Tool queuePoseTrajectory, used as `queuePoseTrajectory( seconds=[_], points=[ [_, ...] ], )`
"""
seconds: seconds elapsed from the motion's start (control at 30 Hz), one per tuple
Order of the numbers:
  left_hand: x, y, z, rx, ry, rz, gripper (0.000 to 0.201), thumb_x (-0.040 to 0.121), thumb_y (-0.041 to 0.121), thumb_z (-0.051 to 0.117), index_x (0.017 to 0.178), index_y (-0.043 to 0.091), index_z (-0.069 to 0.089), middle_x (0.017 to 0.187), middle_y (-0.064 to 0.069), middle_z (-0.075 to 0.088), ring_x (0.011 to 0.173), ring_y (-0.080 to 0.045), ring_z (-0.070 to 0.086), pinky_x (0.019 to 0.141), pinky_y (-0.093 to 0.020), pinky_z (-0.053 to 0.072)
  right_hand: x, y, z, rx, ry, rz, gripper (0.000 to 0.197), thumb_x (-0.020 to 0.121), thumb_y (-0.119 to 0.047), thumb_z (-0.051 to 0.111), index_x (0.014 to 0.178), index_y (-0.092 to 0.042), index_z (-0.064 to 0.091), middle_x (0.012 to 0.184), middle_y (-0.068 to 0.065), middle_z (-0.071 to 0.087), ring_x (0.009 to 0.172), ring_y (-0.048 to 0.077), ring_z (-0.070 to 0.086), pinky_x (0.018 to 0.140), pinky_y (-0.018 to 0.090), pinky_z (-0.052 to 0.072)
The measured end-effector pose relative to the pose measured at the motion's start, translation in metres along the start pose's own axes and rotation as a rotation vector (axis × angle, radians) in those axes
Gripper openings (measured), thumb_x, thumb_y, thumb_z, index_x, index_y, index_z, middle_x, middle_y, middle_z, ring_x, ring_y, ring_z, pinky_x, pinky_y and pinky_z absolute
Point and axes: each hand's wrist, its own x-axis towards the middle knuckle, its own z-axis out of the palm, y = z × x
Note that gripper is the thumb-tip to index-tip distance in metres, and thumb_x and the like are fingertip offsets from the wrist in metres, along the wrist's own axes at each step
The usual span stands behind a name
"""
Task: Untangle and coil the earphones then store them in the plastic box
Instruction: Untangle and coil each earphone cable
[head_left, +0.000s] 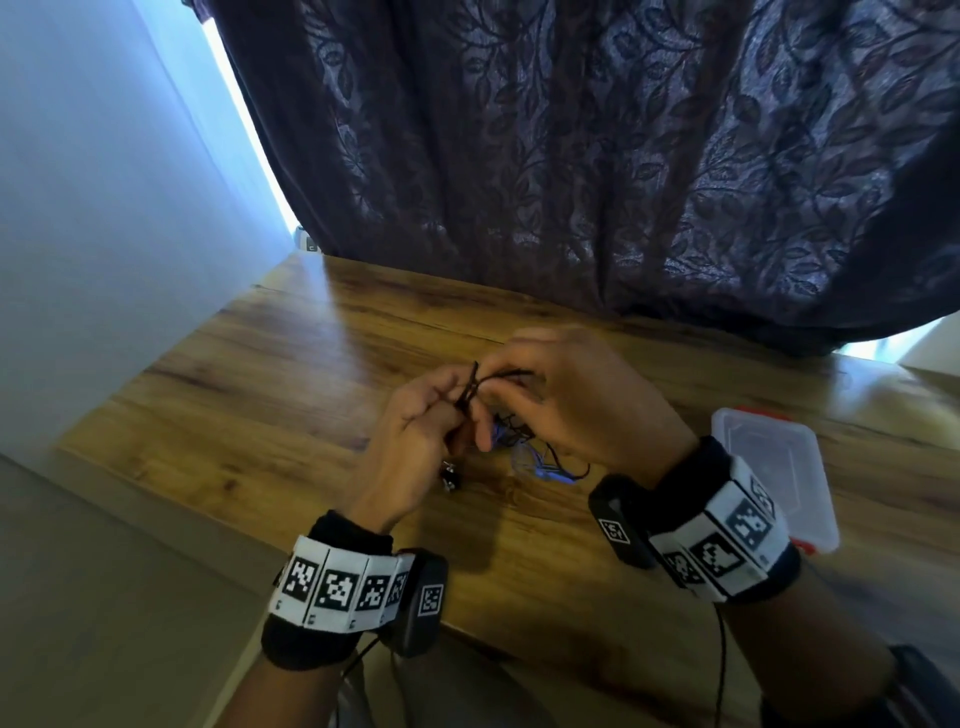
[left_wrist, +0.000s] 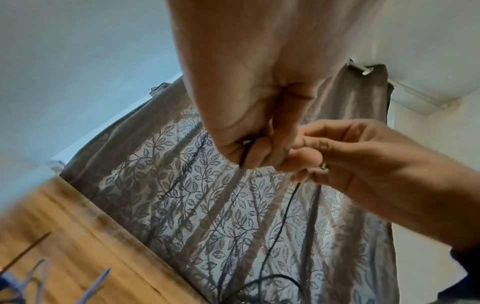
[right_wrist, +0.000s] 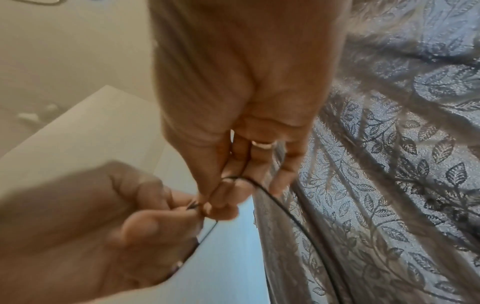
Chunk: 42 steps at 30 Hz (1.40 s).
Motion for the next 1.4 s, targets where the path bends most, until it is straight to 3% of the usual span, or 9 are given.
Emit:
queuePoseTrajectory(
  seconds=[0.1,0.27,0.37,0.57,0.73,0.83,1.07,1.27,1.4],
  points=[
    [-0.002,0.003,-0.005,-0.019,-0.014,-0.023,0.034,0.095,0.02,0.037,0.096,0.008,0.068,0.06,-0.008,0.053,0.053,-0.01,0.042,0.053,-0.022,0.034,0.006,0.003,0.007,-0.101,0.119,-0.035,0.009,0.093,-0.026,0.067,0.098,-0.02,0.072,0.088,-0.007,0.067,0.085,0.01,0.059,0.083,0.027,0.037],
    [-0.005,0.003,-0.009,0.014,-0.085,0.004,0.029,0.102,0.027,0.045,0.103,0.011,0.07,0.058,-0.001,0.057,0.048,-0.01,0.045,0.051,-0.019,0.037,0.004,0.012,0.018,0.174,0.349,0.153,0.009,0.095,-0.015,0.067,0.098,-0.014,0.075,0.088,-0.006,0.068,0.085,0.004,0.063,0.077,0.018,0.048],
    [-0.004,0.009,-0.006,-0.141,-0.031,0.068,0.025,0.099,0.009,0.049,0.119,0.001,0.063,0.085,-0.009,0.075,0.062,-0.018,0.066,0.058,-0.024,0.052,-0.005,0.008,0.037,0.488,0.074,0.39,0.019,0.1,-0.01,0.057,0.107,-0.02,0.071,0.083,-0.013,0.07,0.074,-0.001,0.064,0.07,0.017,0.049],
    [0.004,-0.005,-0.009,0.127,0.123,0.13,0.043,0.099,-0.007,0.046,0.14,0.006,0.049,0.118,-0.003,0.072,0.102,-0.018,0.073,0.087,-0.026,0.057,-0.038,-0.012,0.059,0.478,-0.492,0.289,0.015,0.102,-0.02,0.056,0.115,-0.015,0.062,0.091,0.001,0.075,0.074,0.01,0.072,0.077,0.035,0.061],
    [-0.002,-0.014,-0.009,0.49,-0.019,0.086,0.042,0.102,0.001,0.046,0.139,0.02,0.051,0.092,0.021,0.069,0.082,0.006,0.064,0.08,-0.013,0.051,-0.026,-0.006,0.02,0.288,-0.246,0.177,0.014,0.097,-0.015,0.064,0.107,-0.015,0.073,0.087,-0.02,0.067,0.084,-0.011,0.064,0.073,0.008,0.048],
    [-0.005,-0.01,-0.003,0.355,-0.042,0.038,0.026,0.105,0.021,0.042,0.1,0.017,0.068,0.072,0.003,0.066,0.062,-0.008,0.054,0.066,-0.031,0.044,-0.01,0.008,-0.002,0.125,-0.053,0.048,0.011,0.091,-0.015,0.071,0.1,-0.019,0.077,0.09,-0.012,0.071,0.081,0.0,0.062,0.074,0.008,0.043],
    [-0.001,0.004,-0.001,0.03,-0.085,-0.038,0.028,0.101,0.021,0.044,0.107,0.016,0.071,0.063,-0.001,0.057,0.053,-0.01,0.042,0.054,-0.021,0.035,0.001,0.032,0.017,-0.01,0.136,0.016,0.013,0.096,-0.015,0.055,0.102,-0.016,0.066,0.108,0.002,0.055,0.1,0.02,0.053,0.084,0.047,0.049],
    [0.0,0.011,0.0,-0.274,-0.028,0.031,0.031,0.101,0.013,0.045,0.124,0.001,0.063,0.071,-0.006,0.058,0.055,-0.015,0.042,0.06,-0.043,0.035,-0.02,0.013,0.06,0.607,-0.207,0.376,0.017,0.106,-0.016,0.037,0.116,-0.018,0.051,0.11,0.006,0.062,0.099,0.01,0.062,0.093,0.042,0.052],
    [0.005,0.016,-0.004,-0.363,0.093,0.094,0.033,0.103,0.009,0.04,0.129,0.0,0.058,0.074,-0.002,0.061,0.058,-0.011,0.047,0.058,-0.022,0.047,-0.038,-0.002,0.075,0.66,-0.251,0.437,0.027,0.11,-0.024,0.031,0.117,-0.01,0.054,0.088,0.001,0.063,0.068,0.01,0.057,0.069,0.033,0.05]
  ],
)
